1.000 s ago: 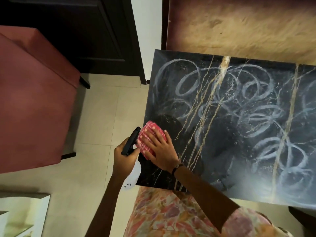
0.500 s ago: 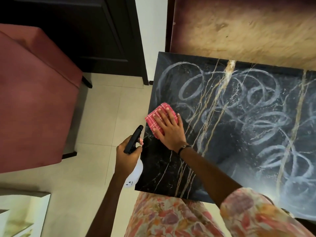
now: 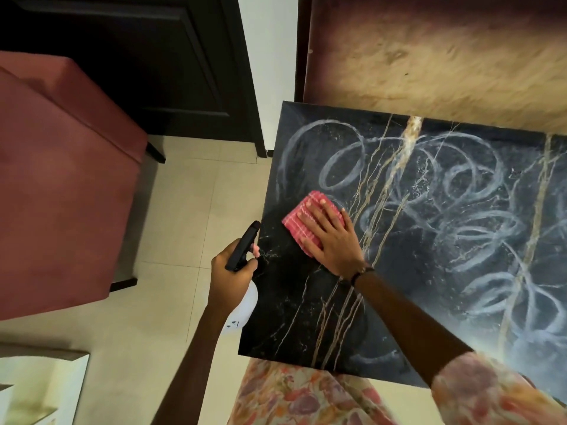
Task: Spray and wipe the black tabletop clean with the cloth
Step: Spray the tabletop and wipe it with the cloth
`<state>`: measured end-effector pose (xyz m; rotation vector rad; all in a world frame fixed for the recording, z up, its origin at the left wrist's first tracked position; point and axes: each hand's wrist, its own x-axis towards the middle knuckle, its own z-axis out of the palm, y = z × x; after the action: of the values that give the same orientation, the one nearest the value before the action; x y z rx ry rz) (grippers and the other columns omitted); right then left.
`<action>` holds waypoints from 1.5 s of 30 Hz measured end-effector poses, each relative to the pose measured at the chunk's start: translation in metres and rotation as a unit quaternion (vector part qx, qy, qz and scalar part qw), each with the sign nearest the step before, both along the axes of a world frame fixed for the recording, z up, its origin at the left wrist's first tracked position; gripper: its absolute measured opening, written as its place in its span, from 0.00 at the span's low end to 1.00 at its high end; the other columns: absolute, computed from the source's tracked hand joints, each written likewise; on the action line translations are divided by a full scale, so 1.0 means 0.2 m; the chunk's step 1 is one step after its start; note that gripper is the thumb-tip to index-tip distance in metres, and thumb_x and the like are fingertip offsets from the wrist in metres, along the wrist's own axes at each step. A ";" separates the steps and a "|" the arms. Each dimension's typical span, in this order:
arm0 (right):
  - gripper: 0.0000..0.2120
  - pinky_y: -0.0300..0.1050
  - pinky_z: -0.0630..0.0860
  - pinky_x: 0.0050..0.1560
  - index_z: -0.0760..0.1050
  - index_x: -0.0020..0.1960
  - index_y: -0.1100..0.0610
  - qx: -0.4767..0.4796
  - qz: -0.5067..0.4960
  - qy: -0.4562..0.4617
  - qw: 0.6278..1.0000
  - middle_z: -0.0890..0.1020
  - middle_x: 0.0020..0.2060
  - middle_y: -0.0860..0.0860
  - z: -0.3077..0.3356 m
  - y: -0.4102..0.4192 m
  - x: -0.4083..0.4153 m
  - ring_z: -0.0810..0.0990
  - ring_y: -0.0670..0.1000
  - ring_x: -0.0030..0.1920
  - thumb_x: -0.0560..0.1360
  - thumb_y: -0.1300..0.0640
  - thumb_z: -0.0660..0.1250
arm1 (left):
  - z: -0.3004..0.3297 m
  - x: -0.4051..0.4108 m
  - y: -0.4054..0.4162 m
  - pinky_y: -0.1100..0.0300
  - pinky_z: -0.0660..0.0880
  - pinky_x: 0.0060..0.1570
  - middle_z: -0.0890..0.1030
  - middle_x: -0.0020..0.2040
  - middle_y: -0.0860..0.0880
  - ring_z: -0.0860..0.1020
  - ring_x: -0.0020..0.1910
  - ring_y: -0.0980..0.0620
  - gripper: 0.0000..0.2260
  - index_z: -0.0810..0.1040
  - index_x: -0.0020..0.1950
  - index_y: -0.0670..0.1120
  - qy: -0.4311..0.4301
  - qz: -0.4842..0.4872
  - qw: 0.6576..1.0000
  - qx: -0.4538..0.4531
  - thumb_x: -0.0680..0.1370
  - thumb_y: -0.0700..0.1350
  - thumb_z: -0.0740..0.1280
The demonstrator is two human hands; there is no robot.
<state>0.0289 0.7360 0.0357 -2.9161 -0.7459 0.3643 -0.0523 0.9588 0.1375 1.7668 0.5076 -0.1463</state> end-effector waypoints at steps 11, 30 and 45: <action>0.27 0.63 0.46 0.74 0.52 0.77 0.44 0.028 0.120 -0.005 0.992 0.58 0.76 0.50 -0.04 0.06 -0.06 0.51 0.55 0.77 0.80 0.36 0.45 | 0.00 0.12 -0.06 0.69 0.67 0.28 0.72 0.26 0.53 0.68 0.23 0.57 0.10 0.78 0.45 0.40 -0.019 0.015 1.000 0.005 0.73 0.27 0.63; 0.28 0.64 0.50 0.74 0.53 0.77 0.45 0.035 0.128 -0.058 0.989 0.59 0.76 0.51 -0.05 -0.07 0.36 0.53 0.55 0.77 0.80 0.36 0.42 | -0.02 0.39 -0.14 0.71 0.70 0.33 0.80 0.37 0.50 0.75 0.27 0.59 0.10 0.78 0.46 0.40 -0.036 0.009 0.999 0.000 0.73 0.27 0.64; 0.29 0.64 0.51 0.74 0.56 0.77 0.46 0.053 0.107 -0.067 0.991 0.60 0.76 0.50 -0.10 0.16 0.75 0.53 0.55 0.77 0.79 0.37 0.48 | -0.01 0.55 -0.19 0.73 0.72 0.43 0.80 0.40 0.47 0.78 0.36 0.59 0.09 0.78 0.46 0.37 -0.070 -0.009 0.997 0.029 0.72 0.26 0.64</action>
<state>0.1783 0.7677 0.0161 -2.7892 -1.0666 0.1425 0.0568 0.9200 0.1355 1.8237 0.3983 -0.0211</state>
